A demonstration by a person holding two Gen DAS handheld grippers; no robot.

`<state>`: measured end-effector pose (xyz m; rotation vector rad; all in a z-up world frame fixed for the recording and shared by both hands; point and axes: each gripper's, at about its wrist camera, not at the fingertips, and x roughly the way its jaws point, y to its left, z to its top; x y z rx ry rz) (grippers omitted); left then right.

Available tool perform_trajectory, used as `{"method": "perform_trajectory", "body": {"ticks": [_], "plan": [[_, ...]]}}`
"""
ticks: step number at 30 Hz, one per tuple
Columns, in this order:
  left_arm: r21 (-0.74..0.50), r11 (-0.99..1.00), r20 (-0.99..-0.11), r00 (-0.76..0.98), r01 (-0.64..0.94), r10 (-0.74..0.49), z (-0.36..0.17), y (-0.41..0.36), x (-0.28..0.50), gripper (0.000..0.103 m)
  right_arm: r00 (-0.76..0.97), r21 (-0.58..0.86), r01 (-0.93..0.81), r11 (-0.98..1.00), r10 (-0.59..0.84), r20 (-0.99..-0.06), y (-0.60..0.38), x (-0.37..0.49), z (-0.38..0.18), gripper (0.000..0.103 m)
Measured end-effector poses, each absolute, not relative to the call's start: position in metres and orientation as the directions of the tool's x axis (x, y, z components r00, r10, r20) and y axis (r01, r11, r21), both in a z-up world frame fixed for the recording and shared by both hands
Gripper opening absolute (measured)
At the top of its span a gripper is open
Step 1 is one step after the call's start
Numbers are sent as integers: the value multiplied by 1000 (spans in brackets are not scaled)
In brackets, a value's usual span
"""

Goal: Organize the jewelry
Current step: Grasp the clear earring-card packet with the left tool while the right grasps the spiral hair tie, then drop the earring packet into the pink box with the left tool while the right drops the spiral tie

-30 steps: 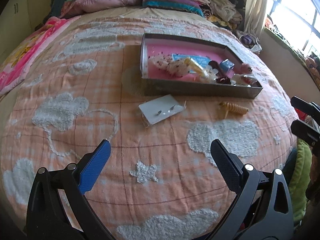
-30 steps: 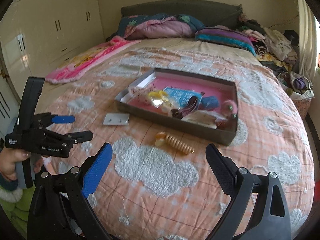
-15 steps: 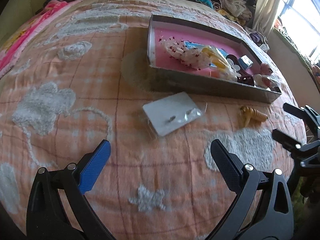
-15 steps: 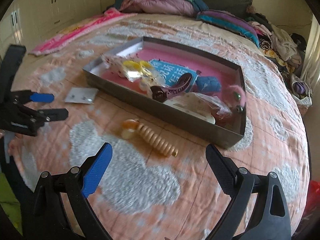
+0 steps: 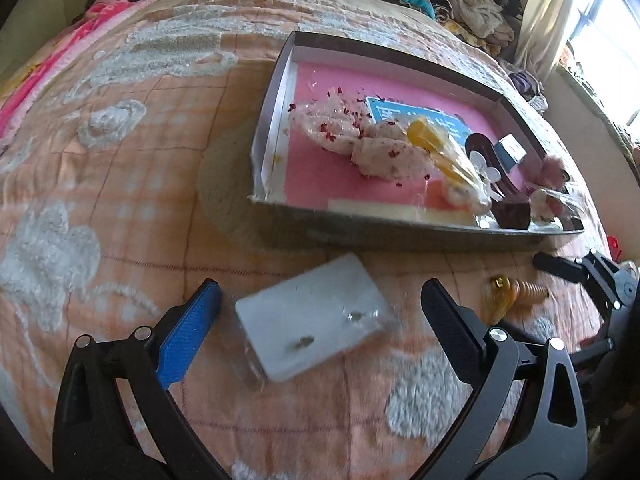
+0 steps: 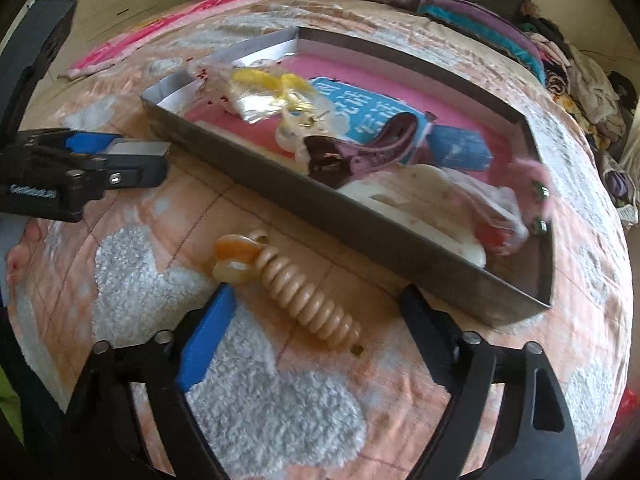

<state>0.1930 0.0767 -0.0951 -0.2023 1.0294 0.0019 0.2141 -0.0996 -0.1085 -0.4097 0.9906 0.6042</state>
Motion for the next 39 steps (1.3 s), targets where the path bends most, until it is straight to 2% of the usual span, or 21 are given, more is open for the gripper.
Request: {"method": "perform_trajectory", "body": {"ticks": [1,3,5,7,9,12,15,23,39], "plan": [[-162,982,-851,518,-100,-88,-96,76,194,93,406,-50,-649,759,290,-866,-98,213,-109,74],[-148,984,-851,520,-98,-76,-99,73,195,92,404,-44,-658,752,302,-864,-94,210,-109,62],[-117,989,-852,521,-89,-54,-100,68,195,84,404,-40,-665,746,313,-859,-93,206,-108,51],[-103,991,-850,526,-82,-45,-99,66,194,75,396,-20,-666,745,331,-857,-93,200,-107,35],[-99,992,-848,528,-73,-46,-98,65,192,72,373,17,-666,746,353,-858,-94,194,-106,25],[-85,995,-846,532,-60,-40,-97,63,190,69,345,54,-675,736,380,-858,-91,181,-105,17],[-74,996,-843,537,-48,-37,-95,59,185,68,292,131,-681,720,432,-853,-89,166,-102,17],[-110,994,-827,555,-4,-89,-80,51,160,67,251,231,-673,703,511,-822,-94,132,-85,17],[-125,984,-732,658,126,-177,1,15,114,67,488,242,-546,802,539,-686,-181,117,0,17]]}}
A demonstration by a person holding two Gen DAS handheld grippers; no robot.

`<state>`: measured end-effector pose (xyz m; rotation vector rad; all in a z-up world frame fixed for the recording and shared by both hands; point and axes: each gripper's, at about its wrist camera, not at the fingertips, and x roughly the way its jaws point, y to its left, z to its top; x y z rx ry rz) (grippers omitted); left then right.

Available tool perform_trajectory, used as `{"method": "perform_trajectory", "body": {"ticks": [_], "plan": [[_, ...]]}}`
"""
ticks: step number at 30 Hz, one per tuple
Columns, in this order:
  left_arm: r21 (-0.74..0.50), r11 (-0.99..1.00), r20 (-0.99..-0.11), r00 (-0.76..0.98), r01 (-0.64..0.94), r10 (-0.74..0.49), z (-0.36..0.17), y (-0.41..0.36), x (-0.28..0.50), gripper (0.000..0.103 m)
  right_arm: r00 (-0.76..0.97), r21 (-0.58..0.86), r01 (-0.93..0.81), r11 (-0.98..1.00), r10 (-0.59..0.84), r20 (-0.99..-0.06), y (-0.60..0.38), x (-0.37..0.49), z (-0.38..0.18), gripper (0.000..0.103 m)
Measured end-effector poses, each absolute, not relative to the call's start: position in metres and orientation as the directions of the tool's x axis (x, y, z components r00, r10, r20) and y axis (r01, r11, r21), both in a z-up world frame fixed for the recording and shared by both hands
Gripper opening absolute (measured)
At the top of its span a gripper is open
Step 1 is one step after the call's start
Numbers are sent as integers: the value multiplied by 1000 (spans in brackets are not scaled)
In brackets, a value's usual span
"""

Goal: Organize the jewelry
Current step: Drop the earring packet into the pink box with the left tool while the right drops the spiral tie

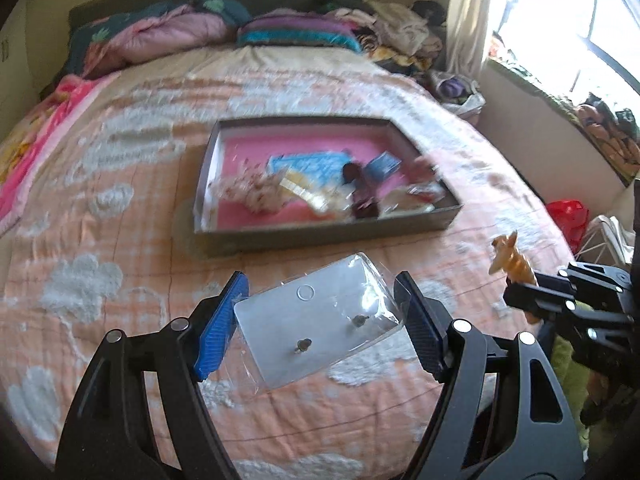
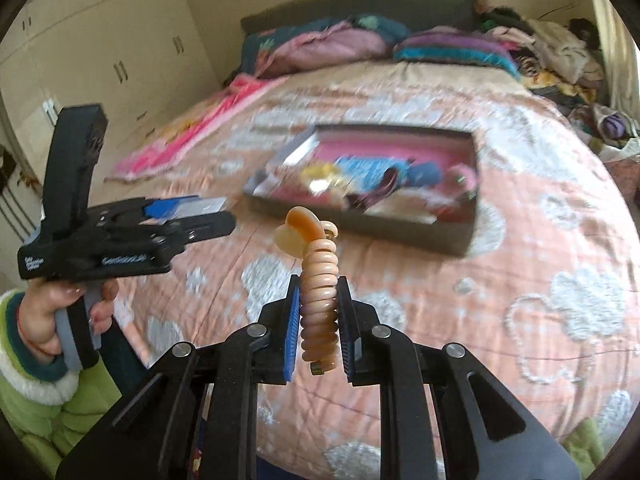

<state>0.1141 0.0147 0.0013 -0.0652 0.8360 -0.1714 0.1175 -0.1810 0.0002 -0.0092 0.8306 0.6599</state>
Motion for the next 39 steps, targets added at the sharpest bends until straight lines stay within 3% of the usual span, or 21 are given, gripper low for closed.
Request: {"method": "perform_trajectory", "body": {"ticks": [15,39], "plan": [[-105,968,-667,706,228,-239,53,-27,125,67,631,258,-457,851,514,-581,-243,116,48,17],[-61,984,-702,694,170,-163,46,-20,221,67,664,228,-423,877,472,-580,-209,223,71,17]]}}
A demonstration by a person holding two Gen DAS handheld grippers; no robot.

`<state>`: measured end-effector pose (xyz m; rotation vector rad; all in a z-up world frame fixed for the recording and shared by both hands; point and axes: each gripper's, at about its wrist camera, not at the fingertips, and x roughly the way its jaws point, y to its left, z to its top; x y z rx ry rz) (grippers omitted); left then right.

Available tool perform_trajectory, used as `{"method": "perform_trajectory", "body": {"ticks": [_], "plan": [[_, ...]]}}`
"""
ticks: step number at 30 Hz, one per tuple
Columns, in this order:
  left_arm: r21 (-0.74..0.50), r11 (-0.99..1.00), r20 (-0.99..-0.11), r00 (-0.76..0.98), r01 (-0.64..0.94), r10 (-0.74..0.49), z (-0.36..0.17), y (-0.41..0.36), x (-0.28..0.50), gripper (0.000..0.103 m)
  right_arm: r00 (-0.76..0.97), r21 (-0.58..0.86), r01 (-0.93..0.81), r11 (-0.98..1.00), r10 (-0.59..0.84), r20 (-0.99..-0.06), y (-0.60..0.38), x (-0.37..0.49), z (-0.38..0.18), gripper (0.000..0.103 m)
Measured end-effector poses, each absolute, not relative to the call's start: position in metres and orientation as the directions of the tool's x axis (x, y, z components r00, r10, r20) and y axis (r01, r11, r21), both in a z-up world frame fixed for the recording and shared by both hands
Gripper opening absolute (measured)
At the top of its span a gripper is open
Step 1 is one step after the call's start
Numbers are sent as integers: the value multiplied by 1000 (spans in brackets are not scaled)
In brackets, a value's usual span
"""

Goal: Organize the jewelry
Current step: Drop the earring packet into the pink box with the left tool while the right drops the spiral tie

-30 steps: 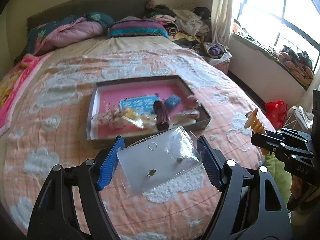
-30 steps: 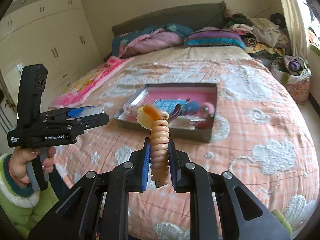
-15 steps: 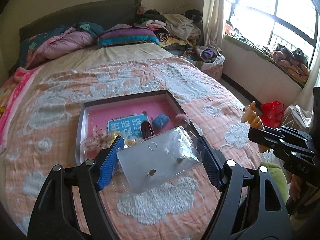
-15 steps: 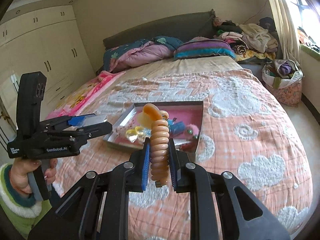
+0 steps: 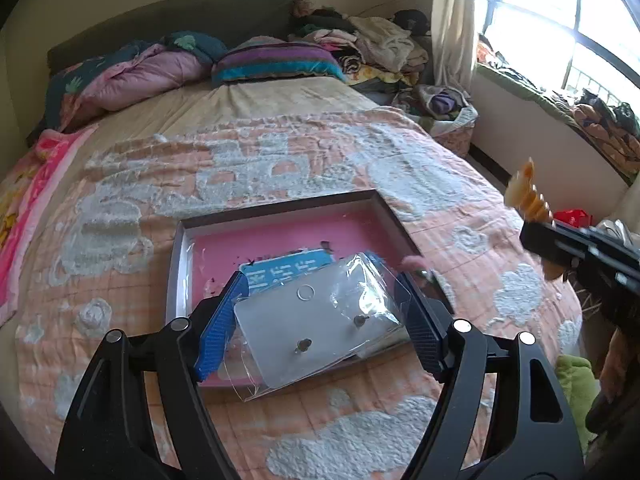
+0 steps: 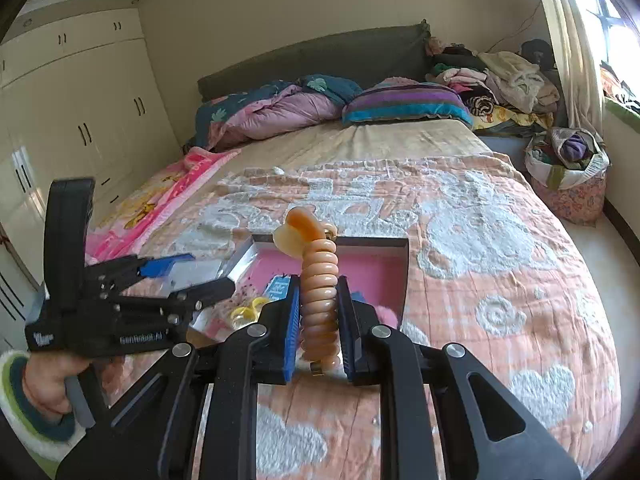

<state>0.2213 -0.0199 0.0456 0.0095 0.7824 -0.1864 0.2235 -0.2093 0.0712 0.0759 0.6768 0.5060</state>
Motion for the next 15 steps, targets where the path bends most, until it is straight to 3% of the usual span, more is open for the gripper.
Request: {"method": "perform_trajectory", "body": {"ticks": [15], "plan": [[-61,993,-760,640,100,-111,-2,15,244,68,561,215,-410,886,431,-707,-167,279,3,17]]}}
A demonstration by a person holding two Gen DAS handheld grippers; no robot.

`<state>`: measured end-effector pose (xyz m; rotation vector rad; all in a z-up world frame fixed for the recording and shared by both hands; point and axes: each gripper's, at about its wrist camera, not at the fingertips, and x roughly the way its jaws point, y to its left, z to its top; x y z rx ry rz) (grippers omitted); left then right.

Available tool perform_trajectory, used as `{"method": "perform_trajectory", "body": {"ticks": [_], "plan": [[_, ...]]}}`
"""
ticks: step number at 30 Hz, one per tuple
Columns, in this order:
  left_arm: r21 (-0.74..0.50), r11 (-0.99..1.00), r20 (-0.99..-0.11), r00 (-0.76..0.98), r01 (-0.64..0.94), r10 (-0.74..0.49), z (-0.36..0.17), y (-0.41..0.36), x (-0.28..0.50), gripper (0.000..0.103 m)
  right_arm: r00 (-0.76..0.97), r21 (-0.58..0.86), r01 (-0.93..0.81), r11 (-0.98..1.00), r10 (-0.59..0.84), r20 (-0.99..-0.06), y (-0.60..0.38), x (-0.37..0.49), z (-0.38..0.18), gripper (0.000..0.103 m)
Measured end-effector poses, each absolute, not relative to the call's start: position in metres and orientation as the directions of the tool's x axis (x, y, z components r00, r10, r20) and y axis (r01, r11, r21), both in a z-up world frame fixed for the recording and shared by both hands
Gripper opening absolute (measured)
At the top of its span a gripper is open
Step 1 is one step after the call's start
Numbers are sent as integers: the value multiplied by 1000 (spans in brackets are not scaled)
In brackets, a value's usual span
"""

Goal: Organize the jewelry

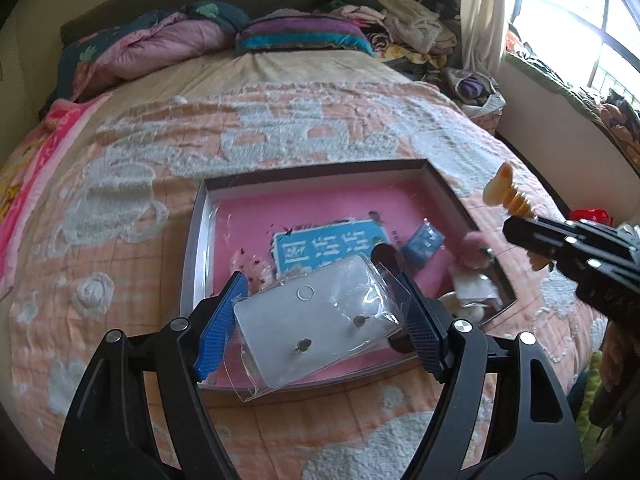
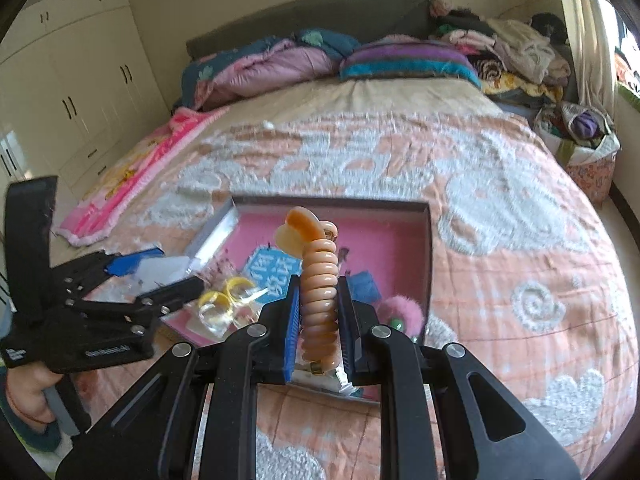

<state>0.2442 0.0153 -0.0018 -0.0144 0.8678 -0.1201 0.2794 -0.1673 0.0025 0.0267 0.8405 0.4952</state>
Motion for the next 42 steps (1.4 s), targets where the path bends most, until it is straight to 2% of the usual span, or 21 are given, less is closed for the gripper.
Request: {"method": "perform_trajectory", "body": {"ticks": [9,11,13,17,19,24,31,34,39,42], "plan": [[-70,995,-784,613,71,-99,-22,29,248,68,525,188,-385,904,382,-760,-152,289,-34,18],[-74,995,-786,611,69,-101,-23,29,248,68,528,176,-381,908,370,-765,-151,290,-36,25],[-74,995,-788,608,66,-99,-24,31,247,68,537,176,-376,910,368,-759,-152,287,-34,51],[-76,995,-788,607,65,-100,-23,30,245,70,562,172,-373,912,370,-740,-159,278,-23,57],[-73,995,-786,611,65,-97,-22,31,245,75,577,180,-363,914,373,-727,-165,271,-17,70],[-66,996,-774,627,62,-90,-11,28,238,82,619,184,-351,918,375,-690,-178,253,4,82],[-54,997,-739,669,51,-74,21,23,220,93,674,168,-357,919,378,-634,-194,221,35,86],[-49,997,-724,687,52,-71,34,21,212,93,694,163,-361,918,381,-611,-198,208,46,93],[-30,999,-706,707,40,-50,47,21,197,93,718,162,-361,918,385,-580,-205,190,61,94],[-41,999,-731,682,-9,-24,28,35,185,93,723,170,-355,919,385,-574,-210,184,64,94]]}}
